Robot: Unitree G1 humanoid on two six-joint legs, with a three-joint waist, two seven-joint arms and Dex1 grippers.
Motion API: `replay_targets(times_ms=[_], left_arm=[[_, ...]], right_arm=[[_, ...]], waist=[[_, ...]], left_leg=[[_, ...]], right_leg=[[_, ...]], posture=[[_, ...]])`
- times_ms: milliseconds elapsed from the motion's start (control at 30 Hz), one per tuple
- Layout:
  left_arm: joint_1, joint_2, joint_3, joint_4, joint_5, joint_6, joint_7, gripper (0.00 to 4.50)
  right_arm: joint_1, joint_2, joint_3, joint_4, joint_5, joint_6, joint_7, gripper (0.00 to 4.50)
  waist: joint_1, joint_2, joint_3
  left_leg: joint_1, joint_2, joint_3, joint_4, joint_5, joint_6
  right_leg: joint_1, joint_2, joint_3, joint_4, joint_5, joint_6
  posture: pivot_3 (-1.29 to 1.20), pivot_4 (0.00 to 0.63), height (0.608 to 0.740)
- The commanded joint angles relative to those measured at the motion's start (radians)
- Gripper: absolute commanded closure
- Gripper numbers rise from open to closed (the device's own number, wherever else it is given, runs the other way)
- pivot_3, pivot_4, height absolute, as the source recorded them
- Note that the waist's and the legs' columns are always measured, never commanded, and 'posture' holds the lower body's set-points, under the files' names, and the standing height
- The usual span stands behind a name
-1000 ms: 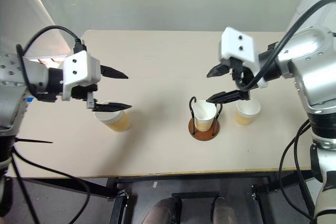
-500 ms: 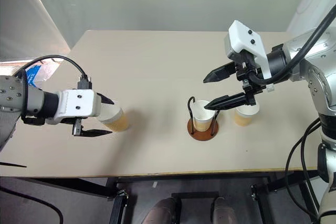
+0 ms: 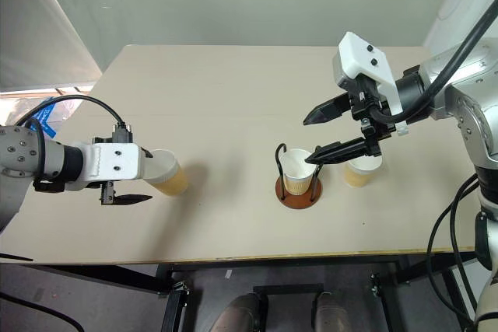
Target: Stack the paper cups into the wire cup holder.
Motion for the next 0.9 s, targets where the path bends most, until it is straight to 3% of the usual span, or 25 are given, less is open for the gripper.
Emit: replay_targets(times_ms=[33, 133, 233, 600, 900], left_arm=[[0.007, -0.006, 0.004, 0.022, 0.033, -0.024, 0.021, 0.0], [0.006, -0.022, -0.011, 0.037, 0.047, -0.04, 0.024, 0.0], [-0.009, -0.045, -0.027, 0.059, 0.057, -0.06, 0.022, 0.63], [-0.085, -0.111, -0.083, 0.155, 0.059, -0.146, -0.029, 4.46], [-0.128, -0.132, -0.048, 0.137, -0.066, -0.091, -0.152, 4.49]], right_arm=[[-0.027, -0.017, -0.015, -0.017, 0.019, 0.004, -0.002, 0.82], [-0.026, -0.019, -0.016, -0.018, 0.02, 0.007, -0.005, 0.82], [-0.025, -0.02, -0.017, -0.019, 0.02, 0.011, -0.01, 0.78], [-0.01, -0.024, -0.028, -0.036, 0.044, 0.037, -0.044, 0.78], [0.007, -0.032, -0.041, -0.046, 0.065, 0.039, -0.071, 0.78]], waist=[[0.0, 0.0, 0.0], [0.0, 0.0, 0.0], [0.0, 0.0, 0.0], [0.001, -0.001, 0.0], [0.001, -0.001, 0.0]], left_leg=[[0.0, 0.0, 0.0, 0.0, 0.0, 0.0], [0.0, 0.0, 0.0, 0.0, 0.0, 0.0], [0.0, 0.0, 0.0, 0.0, 0.0, 0.0], [0.0, 0.0, 0.0, 0.001, 0.0, 0.0], [0.0, 0.0, 0.0, 0.001, 0.001, 0.0]], right_leg=[[0.0, 0.0, 0.0, 0.0, 0.0, 0.0], [0.0, 0.0, 0.0, 0.0, 0.0, 0.0], [0.0, 0.0, 0.0, 0.001, 0.0, -0.001], [0.0, 0.0, -0.001, 0.001, 0.001, -0.001], [0.0, 0.0, -0.001, 0.002, 0.001, -0.001]], posture=[[0.0, 0.15, 0.74], [0.0, 0.15, 0.74], [0.0, 0.15, 0.74], [0.0, 0.15, 0.74], [0.0, 0.15, 0.74]])
